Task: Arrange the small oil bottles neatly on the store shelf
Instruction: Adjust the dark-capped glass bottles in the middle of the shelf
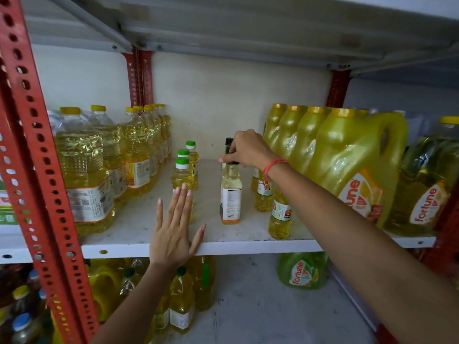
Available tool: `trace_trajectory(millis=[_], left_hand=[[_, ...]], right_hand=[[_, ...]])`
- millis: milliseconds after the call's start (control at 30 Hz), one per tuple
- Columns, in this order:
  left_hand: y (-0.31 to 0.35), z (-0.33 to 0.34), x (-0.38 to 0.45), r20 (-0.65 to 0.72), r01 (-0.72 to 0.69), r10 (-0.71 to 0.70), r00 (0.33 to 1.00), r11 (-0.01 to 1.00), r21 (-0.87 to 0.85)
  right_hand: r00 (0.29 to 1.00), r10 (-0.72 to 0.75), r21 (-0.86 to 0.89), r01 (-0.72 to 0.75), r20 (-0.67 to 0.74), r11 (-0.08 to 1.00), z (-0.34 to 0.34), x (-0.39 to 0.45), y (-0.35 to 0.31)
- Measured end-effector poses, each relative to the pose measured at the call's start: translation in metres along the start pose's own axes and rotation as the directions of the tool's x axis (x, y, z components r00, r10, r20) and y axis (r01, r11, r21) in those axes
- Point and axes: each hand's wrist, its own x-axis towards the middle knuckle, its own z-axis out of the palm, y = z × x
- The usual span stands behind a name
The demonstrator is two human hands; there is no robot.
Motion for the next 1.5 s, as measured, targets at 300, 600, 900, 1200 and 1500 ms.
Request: trace_trajectory(millis=[300,600,900,1200,1500], left_hand=[[0.002,-0.001,0.002,0.015,0.008,-0.009,1.000,1.000,0.022],[0.002,-0.003,0.001,0.019,0.011,-0.011,1.000,1.000,0.005],[0.004,-0.005,0.001,0.015,0.009,-0.009,1.000,1.000,0.001],[0.000,-0.001,0.004,0.001,0.005,-0.005,1.000,1.000,0.013],[0.001,0.002,0.002,0.010,0.010,-0.010,1.000,1.000,0.017]], right_hand=[[0.989,-0.097,0.084,0.088,0.110,0.993,-0.011,0.002,0.011],[0.980,-0.105,0.146,0.080,0.170,0.986,-0.017,0.001,0.016],[0.992,-0.053,0.198,0.031,0.111,0.980,-0.013,-0.002,0.025],[0.995,-0.092,0.217,0.081,0.040,0.973,-0.017,-0.017,0.025],[0.989,-0.146,0.229,0.135,0.035,0.964,-0.027,-0.046,0.019]])
